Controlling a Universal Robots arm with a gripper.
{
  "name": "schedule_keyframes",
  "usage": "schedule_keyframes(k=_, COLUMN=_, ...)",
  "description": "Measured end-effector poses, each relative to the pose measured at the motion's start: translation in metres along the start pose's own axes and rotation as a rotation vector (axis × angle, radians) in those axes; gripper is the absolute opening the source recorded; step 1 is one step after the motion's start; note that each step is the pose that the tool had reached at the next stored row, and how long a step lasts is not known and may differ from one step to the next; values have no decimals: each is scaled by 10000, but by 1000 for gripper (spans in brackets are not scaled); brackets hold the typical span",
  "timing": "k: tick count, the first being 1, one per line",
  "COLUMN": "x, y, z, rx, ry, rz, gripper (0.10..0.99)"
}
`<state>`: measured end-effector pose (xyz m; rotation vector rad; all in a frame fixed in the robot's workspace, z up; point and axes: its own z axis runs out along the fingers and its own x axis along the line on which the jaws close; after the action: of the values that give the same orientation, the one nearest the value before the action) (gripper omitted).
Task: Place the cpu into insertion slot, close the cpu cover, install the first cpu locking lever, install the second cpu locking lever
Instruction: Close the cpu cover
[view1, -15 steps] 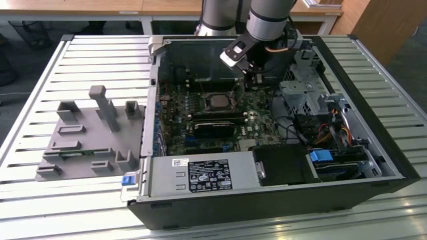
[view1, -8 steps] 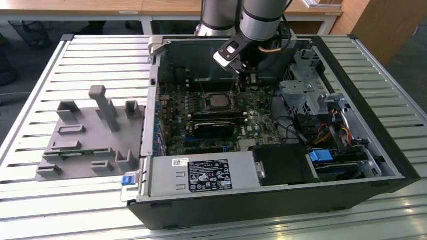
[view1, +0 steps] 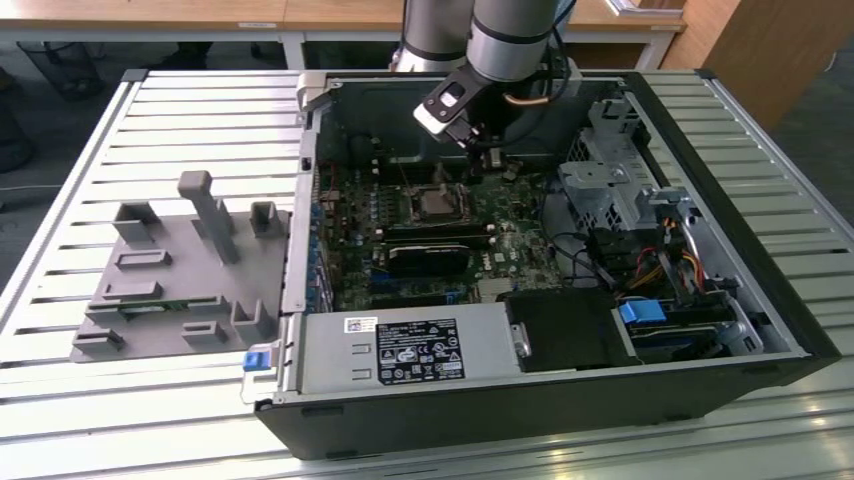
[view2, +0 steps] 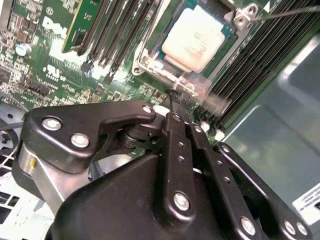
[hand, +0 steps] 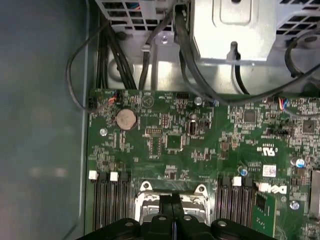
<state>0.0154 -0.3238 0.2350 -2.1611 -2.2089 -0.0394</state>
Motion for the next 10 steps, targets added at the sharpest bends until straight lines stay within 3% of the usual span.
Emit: schedule_keyframes(k=10, x=6, y=-182, z=14, rx=-1, ry=2, rz=-2, gripper=106)
